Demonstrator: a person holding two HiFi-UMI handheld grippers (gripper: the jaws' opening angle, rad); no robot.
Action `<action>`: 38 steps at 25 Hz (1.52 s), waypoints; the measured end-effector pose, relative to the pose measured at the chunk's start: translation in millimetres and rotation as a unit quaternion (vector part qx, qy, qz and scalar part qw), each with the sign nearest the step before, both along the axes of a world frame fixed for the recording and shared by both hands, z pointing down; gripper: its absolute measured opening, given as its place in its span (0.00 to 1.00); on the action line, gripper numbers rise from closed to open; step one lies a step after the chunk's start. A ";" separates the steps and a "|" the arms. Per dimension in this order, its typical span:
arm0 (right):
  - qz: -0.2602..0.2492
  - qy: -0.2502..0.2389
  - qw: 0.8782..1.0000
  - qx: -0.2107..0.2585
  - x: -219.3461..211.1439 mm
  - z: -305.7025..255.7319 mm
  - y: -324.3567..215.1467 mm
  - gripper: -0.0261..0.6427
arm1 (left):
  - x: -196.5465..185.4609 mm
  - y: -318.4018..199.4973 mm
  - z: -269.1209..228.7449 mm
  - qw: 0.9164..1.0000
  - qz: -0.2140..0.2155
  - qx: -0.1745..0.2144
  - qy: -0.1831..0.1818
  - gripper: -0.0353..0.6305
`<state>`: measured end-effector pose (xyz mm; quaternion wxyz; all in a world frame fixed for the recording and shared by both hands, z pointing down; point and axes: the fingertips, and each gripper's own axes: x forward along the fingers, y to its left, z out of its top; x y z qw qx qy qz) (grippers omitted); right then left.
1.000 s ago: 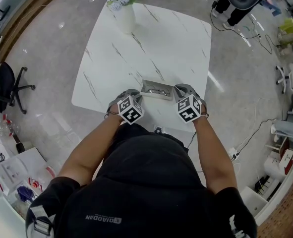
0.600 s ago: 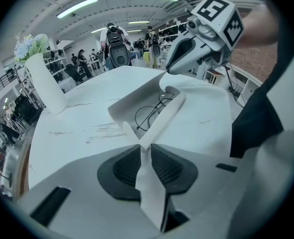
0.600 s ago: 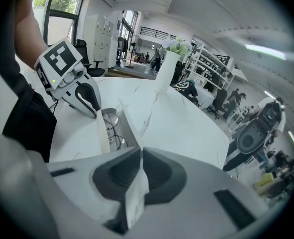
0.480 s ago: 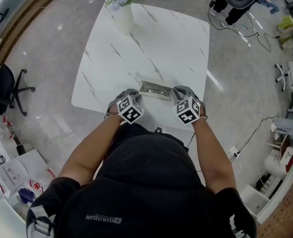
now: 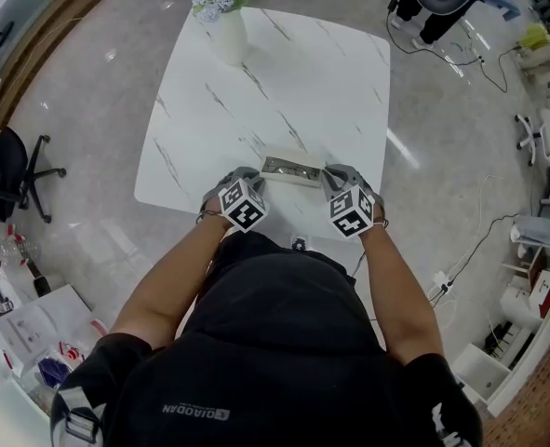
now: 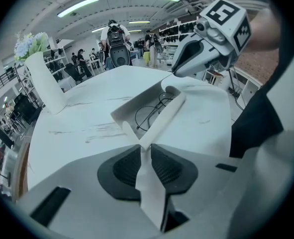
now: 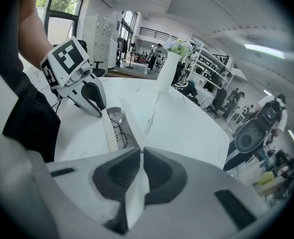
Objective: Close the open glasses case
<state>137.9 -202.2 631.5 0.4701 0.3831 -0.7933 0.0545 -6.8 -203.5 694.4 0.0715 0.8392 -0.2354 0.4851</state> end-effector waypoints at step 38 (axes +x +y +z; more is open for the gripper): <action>-0.022 0.012 0.999 -0.034 -7.7 22.8 31.7 0.08 | 1.0 0.2 -0.6 1.000 -0.011 -0.002 0.010 0.15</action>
